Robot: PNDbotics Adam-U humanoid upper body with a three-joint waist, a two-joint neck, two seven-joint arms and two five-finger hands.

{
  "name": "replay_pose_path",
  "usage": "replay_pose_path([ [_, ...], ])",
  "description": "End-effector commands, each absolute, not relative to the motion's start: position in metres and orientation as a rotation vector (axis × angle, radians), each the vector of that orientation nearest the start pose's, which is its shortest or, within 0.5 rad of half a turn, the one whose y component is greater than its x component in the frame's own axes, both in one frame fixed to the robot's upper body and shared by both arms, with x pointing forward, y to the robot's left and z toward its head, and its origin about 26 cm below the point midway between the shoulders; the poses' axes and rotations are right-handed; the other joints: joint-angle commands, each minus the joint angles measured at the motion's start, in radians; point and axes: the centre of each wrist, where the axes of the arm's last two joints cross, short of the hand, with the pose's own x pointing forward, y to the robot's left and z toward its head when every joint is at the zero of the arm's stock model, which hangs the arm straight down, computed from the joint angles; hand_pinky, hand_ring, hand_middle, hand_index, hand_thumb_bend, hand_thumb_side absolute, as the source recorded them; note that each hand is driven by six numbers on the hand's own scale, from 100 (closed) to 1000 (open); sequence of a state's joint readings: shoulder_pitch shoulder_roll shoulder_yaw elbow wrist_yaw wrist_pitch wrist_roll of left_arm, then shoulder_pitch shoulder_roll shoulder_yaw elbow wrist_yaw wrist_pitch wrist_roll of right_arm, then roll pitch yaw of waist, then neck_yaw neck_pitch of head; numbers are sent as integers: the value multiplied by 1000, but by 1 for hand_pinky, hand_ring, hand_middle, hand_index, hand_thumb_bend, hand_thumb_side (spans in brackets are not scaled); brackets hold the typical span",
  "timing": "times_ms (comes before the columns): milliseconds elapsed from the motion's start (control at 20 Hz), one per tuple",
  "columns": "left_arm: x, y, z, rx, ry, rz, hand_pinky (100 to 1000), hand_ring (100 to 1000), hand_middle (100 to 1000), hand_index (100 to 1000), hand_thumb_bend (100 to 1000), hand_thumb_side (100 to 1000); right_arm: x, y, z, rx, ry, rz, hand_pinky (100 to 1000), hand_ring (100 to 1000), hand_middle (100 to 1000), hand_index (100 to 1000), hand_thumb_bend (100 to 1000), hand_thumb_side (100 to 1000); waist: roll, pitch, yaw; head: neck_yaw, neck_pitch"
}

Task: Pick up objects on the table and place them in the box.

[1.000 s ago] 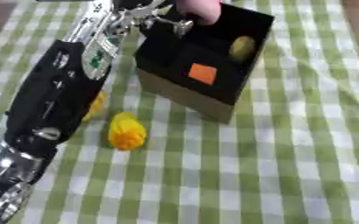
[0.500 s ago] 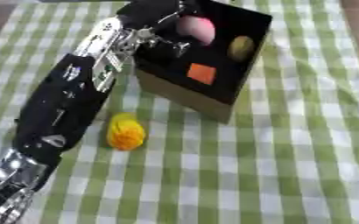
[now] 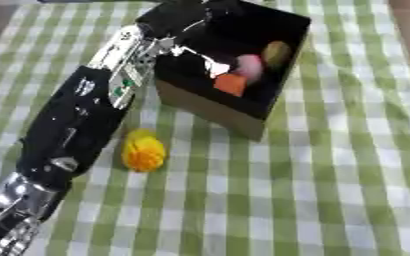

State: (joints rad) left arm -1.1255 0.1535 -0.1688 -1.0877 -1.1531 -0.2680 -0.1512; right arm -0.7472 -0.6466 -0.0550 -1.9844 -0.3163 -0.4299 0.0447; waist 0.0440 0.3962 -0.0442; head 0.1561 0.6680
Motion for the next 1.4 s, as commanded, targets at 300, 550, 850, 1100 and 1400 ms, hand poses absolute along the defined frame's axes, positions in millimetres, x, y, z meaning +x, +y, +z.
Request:
replay_pose_path([
  [300,454,122,299,-1399,2660,1702,846,812,781,877,320,446,289,-275,374,-47,3029,-693,832,831,604,850,100,538,-5,-31,7,-10,10],
  [550,442,155,321,-1398,2696,1621,834,788,757,857,292,435,288,-282,371,3,3040,-683,831,830,607,850,100,540,5,-47,35,-52,36],
  [850,424,224,338,-1383,2724,1709,840,791,757,847,321,461,289,-290,364,73,3068,-729,832,833,604,850,100,538,21,-64,84,-113,66],
  [1100,411,275,326,-1412,2652,1910,849,806,773,857,372,502,289,-293,361,109,3079,-753,833,836,601,849,100,536,22,-62,104,-137,71],
  [1400,404,304,303,-1363,2655,2148,852,812,780,865,424,525,289,-295,357,135,3088,-762,834,838,598,849,100,533,15,-60,109,-153,71],
])
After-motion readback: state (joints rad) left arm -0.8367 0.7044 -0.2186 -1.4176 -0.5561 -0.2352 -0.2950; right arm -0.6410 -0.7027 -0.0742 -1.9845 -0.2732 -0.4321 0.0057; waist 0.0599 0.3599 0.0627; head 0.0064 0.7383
